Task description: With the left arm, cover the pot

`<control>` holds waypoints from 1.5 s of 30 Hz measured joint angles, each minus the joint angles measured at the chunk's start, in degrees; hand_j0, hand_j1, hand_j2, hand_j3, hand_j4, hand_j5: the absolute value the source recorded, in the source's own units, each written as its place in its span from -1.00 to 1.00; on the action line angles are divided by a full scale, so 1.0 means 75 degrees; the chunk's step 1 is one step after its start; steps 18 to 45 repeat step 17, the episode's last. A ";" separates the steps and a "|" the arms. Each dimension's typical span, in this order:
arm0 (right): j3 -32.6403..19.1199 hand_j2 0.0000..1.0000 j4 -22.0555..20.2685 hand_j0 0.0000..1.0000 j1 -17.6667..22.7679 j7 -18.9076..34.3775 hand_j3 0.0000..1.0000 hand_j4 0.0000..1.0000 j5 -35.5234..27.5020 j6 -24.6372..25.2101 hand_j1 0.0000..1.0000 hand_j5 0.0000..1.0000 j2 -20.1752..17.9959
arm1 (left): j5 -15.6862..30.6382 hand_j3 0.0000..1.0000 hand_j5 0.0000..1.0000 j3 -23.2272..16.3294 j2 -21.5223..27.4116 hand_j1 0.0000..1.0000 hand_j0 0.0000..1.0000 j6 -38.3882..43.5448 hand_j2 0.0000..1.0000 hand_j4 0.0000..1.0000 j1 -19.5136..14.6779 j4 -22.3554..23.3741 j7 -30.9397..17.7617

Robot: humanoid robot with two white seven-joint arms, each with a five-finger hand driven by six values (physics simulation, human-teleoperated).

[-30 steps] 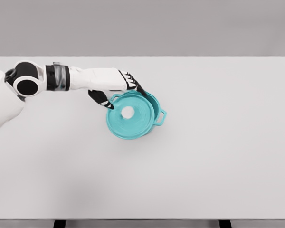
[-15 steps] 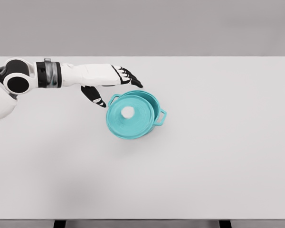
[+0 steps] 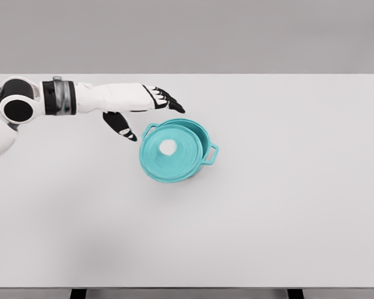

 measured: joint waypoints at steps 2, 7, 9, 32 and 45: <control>0.0000 1.00 -0.0002 1.00 0.0000 0.0000 1.00 1.00 0.0000 0.0000 1.00 1.00 0.0000 | 0.0032 1.00 1.00 -0.0016 0.0015 1.00 1.00 0.0000 1.00 1.00 0.0012 -0.0002 0.0000; 0.0000 1.00 -0.0001 1.00 0.0000 0.0000 1.00 1.00 0.0001 0.0000 1.00 1.00 0.0000 | 0.0125 1.00 1.00 -0.0001 0.0155 1.00 1.00 -0.0001 1.00 1.00 0.0070 -0.0001 0.0000; 0.0000 1.00 -0.0001 1.00 0.0000 0.0000 1.00 1.00 0.0000 0.0002 1.00 1.00 0.0000 | 0.0444 1.00 1.00 0.0018 0.0662 1.00 1.00 0.0001 1.00 1.00 0.0082 0.0091 0.0001; 0.0000 1.00 -0.0001 1.00 0.0000 -0.0001 1.00 1.00 0.0001 0.0001 1.00 1.00 0.0000 | 0.0795 1.00 1.00 0.0607 0.1816 1.00 1.00 -0.0003 1.00 1.00 0.0914 0.0763 0.0000; 0.0000 1.00 -0.0001 1.00 0.0000 -0.0001 1.00 1.00 0.0001 0.0001 1.00 1.00 0.0000 | 0.0795 1.00 1.00 0.0607 0.1816 1.00 1.00 -0.0003 1.00 1.00 0.0914 0.0763 0.0000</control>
